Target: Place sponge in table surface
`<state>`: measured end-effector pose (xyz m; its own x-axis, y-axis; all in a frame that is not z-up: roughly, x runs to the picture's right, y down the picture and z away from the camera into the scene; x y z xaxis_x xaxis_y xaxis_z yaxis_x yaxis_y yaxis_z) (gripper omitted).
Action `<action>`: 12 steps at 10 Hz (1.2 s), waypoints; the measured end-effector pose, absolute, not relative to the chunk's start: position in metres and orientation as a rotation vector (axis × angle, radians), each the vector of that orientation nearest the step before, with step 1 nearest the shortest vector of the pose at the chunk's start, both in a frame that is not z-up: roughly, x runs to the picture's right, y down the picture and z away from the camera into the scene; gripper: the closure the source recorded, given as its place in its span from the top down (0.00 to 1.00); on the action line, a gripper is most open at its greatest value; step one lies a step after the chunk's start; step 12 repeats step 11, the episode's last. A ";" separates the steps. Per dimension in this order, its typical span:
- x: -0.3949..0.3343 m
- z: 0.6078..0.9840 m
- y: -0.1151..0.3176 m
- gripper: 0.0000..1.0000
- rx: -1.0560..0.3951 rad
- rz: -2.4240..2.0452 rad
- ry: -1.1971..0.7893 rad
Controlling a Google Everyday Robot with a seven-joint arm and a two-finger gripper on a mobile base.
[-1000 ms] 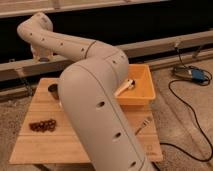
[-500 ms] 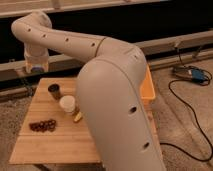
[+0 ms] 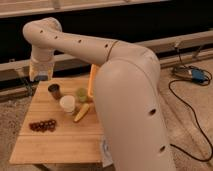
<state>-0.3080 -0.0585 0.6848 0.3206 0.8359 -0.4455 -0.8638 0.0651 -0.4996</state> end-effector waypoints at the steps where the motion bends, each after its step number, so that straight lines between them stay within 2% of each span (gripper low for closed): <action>1: -0.305 0.685 -0.054 0.80 -0.804 1.282 0.048; 5: -0.304 0.686 -0.043 0.80 -0.837 1.268 0.050; 12: -0.303 0.691 -0.044 0.80 -0.811 1.276 0.037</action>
